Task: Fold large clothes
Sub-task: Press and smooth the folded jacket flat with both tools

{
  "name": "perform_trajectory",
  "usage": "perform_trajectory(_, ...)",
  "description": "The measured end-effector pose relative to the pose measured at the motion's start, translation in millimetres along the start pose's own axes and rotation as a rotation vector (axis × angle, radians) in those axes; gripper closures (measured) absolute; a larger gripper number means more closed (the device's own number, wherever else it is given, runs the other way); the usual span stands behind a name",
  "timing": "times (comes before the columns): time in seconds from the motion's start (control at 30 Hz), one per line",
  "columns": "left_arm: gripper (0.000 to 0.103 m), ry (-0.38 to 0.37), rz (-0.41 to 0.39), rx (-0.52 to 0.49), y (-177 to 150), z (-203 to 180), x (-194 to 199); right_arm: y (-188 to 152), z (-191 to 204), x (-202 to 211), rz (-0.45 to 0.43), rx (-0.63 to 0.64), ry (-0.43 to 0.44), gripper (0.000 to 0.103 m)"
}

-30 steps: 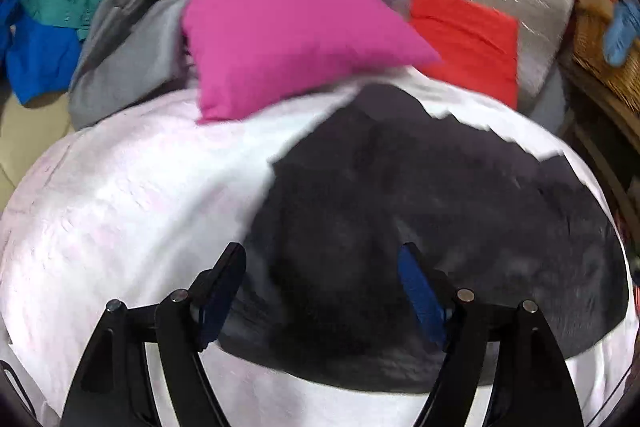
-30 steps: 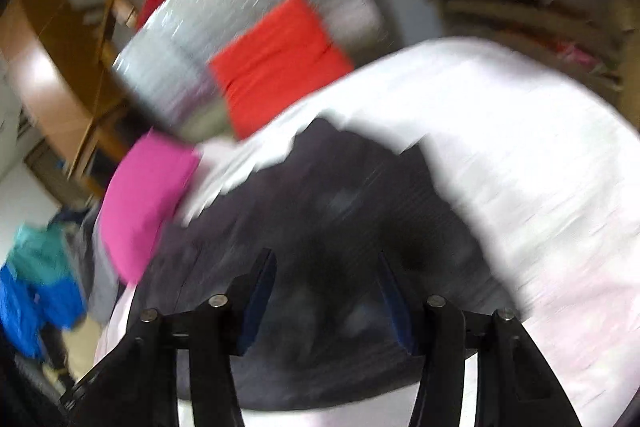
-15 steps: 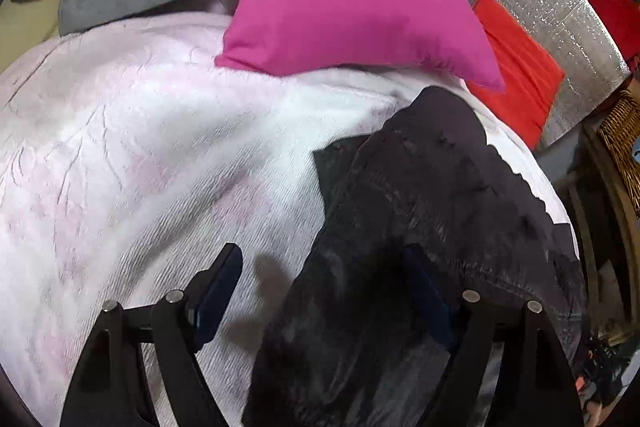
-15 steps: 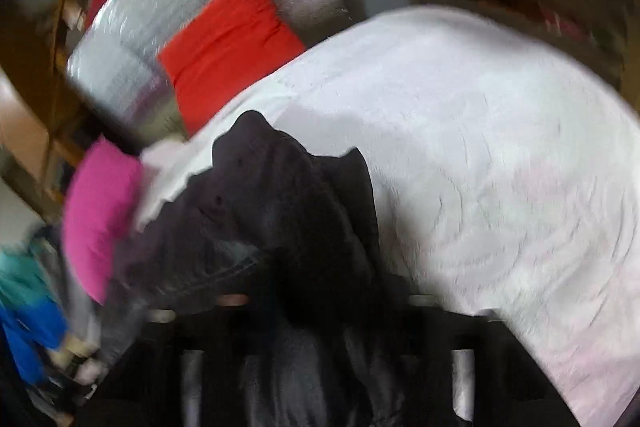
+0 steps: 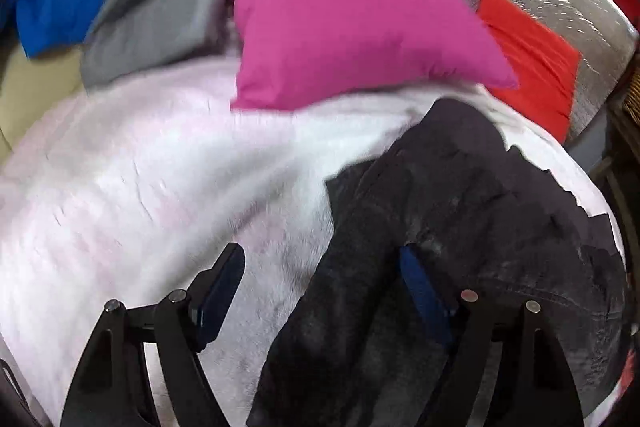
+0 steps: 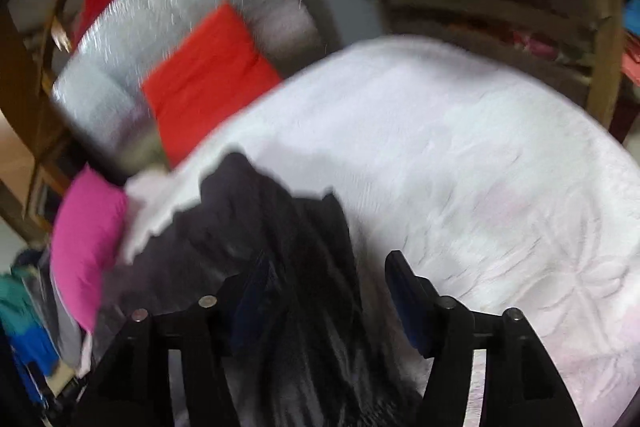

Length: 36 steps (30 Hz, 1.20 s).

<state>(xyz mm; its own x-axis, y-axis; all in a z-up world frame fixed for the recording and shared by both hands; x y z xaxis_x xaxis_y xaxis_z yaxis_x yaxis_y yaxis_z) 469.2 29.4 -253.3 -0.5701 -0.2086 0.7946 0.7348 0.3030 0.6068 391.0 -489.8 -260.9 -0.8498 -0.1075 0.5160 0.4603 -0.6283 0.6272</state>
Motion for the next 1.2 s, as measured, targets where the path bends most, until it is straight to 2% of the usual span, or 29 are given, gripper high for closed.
perform_trajectory(0.07, 0.022, 0.013, -0.088, -0.027, 6, -2, 19, 2, 17, 14, -0.044, 0.046, 0.043, 0.038)
perform_trajectory(0.13, 0.022, 0.022, -0.162, -0.053, 10, -5, 34, -4, 36, 20, -0.041, 0.103, 0.084, 0.04)
perform_trajectory(0.2, 0.022, 0.012, -0.217, -0.082, 9, -10, 49, -15, 56, 15, -0.001, 0.147, 0.127, 0.044)
perform_trajectory(0.23, 0.021, -0.008, -0.238, -0.106, 6, -15, 57, -23, 66, 8, 0.032, 0.166, 0.139, 0.05)
perform_trajectory(0.3, 0.021, -0.048, -0.247, -0.159, 0, -29, 64, -35, 77, -2, 0.083, 0.186, 0.15, 0.052)
perform_trajectory(0.4, 0.02, -0.08, -0.213, -0.253, -17, -47, 63, -59, 88, -20, 0.184, 0.19, 0.16, 0.052)
perform_trajectory(0.43, 0.019, -0.09, -0.184, -0.281, -24, -53, 59, -71, 89, -32, 0.246, 0.184, 0.145, 0.052)
perform_trajectory(0.5, 0.018, -0.1, -0.098, -0.345, -38, -68, 45, -87, 82, -51, 0.31, 0.175, 0.088, 0.051)
perform_trajectory(0.57, 0.017, -0.064, -0.023, -0.399, -50, -76, 24, -89, 89, -49, 0.292, 0.217, 0.065, 0.051)
perform_trajectory(0.63, 0.015, -0.052, -0.041, -0.405, -50, -77, 21, -85, 88, -45, 0.288, 0.197, 0.077, 0.05)
perform_trajectory(0.73, 0.015, -0.071, -0.023, -0.387, -44, -73, 25, -76, 88, -34, 0.256, 0.136, 0.153, 0.05)
perform_trajectory(0.83, 0.015, -0.081, -0.083, -0.324, -32, -61, 39, -69, 99, -22, 0.215, 0.168, 0.203, 0.05)
perform_trajectory(0.9, 0.015, -0.092, -0.101, -0.304, -27, -57, 42, -74, 101, -23, 0.243, 0.16, 0.23, 0.047)
perform_trajectory(1.0, 0.012, -0.069, -0.005, -0.295, -34, -54, 19, -92, 95, -38, 0.339, 0.152, 0.202, 0.04)
perform_trajectory(1.03, 0.011, -0.059, 0.062, -0.307, -43, -55, 6, -93, 95, -39, 0.335, 0.168, 0.196, 0.04)
perform_trajectory(1.07, 0.01, -0.061, 0.081, -0.301, -48, -55, -1, -92, 97, -37, 0.334, 0.185, 0.197, 0.04)
perform_trajectory(1.2, 0.009, -0.058, 0.058, -0.292, -39, -53, 9, -74, 90, -21, 0.277, 0.129, 0.244, 0.04)
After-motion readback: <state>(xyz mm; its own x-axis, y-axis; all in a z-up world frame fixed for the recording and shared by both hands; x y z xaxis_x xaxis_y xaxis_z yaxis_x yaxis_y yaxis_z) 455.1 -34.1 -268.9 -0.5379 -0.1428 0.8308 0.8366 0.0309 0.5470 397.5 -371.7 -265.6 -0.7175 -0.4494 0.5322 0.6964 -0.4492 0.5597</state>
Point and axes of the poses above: each gripper's, at about its wrist camera, not at the fingertips, and x roughly against the way its jaws point, z to its left, y to its top, the point moved 6 cm from there along -x, roughly the way its jaws point, and after that the axes turned 10 degrees about y, right-handed, at the moved point
